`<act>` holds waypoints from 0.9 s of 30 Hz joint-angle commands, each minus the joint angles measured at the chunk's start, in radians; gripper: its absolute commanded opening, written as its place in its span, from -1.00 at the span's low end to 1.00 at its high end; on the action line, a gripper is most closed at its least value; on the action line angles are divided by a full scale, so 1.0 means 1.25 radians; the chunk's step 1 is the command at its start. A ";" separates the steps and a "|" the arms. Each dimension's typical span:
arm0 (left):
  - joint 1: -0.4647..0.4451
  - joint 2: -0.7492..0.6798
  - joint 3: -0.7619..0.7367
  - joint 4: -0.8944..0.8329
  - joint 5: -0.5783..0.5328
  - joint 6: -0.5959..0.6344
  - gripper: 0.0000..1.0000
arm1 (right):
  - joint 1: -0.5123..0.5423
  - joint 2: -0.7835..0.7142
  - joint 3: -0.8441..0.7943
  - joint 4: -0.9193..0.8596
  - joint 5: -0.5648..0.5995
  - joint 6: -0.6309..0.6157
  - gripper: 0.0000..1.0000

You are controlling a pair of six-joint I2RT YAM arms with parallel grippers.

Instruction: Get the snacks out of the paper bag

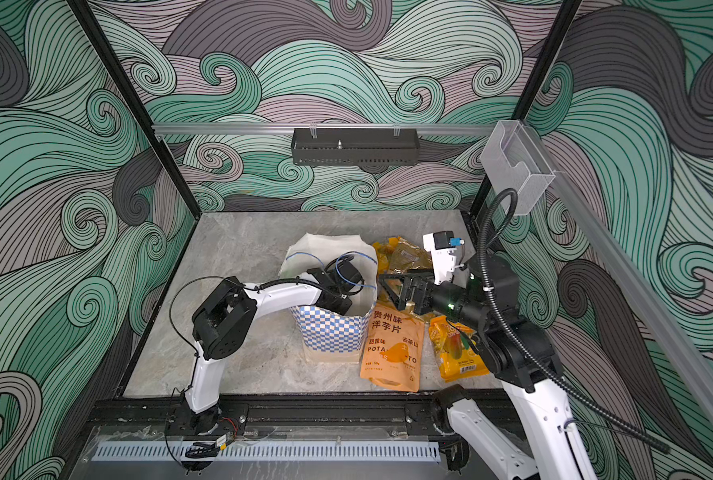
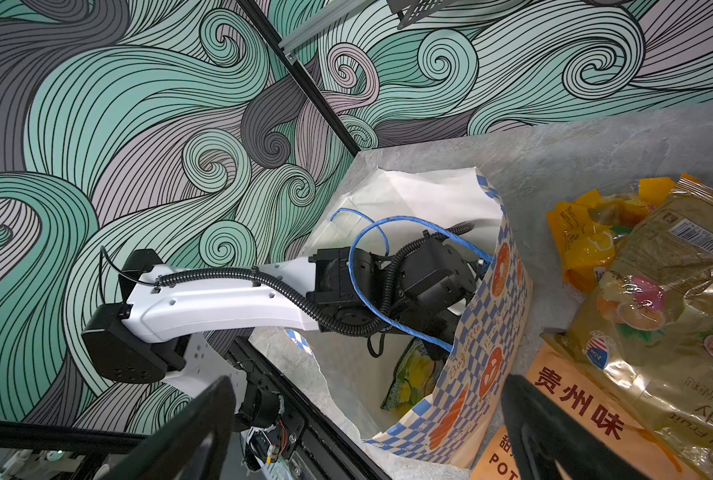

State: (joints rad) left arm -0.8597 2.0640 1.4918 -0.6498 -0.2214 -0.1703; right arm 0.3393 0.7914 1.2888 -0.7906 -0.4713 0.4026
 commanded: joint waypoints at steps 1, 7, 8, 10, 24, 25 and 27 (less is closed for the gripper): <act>0.009 -0.036 0.021 -0.091 -0.027 -0.024 -1.00 | 0.003 0.002 0.003 -0.009 -0.004 0.000 0.99; 0.009 -0.089 0.050 -0.113 -0.063 -0.020 -1.00 | 0.003 0.005 0.003 -0.007 -0.006 0.003 0.99; 0.009 -0.098 0.055 -0.116 -0.070 -0.017 -1.00 | 0.004 0.004 0.003 -0.008 -0.006 0.002 0.99; 0.009 -0.111 0.060 -0.116 -0.083 -0.012 -1.00 | 0.003 0.004 0.004 -0.008 -0.007 0.003 0.99; 0.013 -0.208 0.133 -0.152 -0.151 0.027 -1.00 | 0.004 0.003 0.002 -0.011 -0.005 0.002 0.99; 0.014 -0.213 0.142 -0.157 -0.156 0.032 -1.00 | 0.004 0.002 0.003 -0.010 -0.005 0.001 0.99; 0.015 -0.222 0.158 -0.166 -0.163 0.039 -1.00 | 0.004 0.001 0.002 -0.009 -0.003 0.002 0.99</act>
State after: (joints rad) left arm -0.8520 1.8435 1.6260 -0.8356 -0.3603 -0.1444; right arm 0.3393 0.7925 1.2888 -0.7982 -0.4717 0.4030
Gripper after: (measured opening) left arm 0.081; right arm 0.996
